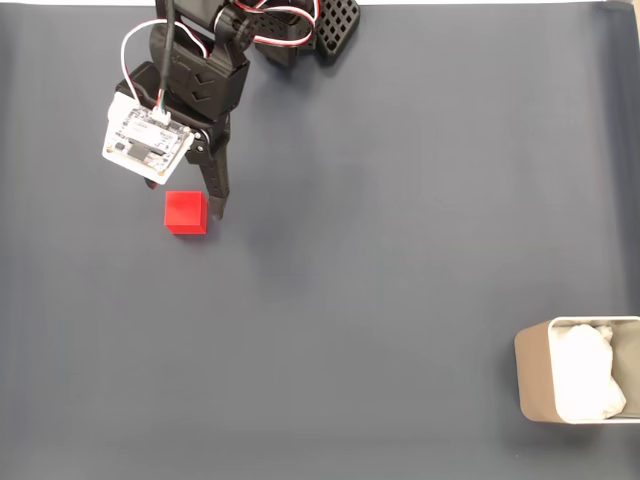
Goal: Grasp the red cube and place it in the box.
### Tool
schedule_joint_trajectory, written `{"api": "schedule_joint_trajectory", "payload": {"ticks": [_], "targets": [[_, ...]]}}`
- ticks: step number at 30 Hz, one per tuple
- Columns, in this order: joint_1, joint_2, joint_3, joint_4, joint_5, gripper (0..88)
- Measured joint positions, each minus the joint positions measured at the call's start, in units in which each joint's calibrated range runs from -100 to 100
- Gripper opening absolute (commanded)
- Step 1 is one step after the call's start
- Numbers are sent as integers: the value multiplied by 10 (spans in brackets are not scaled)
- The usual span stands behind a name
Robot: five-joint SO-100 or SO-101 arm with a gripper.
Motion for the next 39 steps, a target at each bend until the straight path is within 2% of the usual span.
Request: {"api": "schedule_joint_trajectory", "payload": {"ticks": [39], "targets": [[-2, 126, 39, -140, 1, 320]]}}
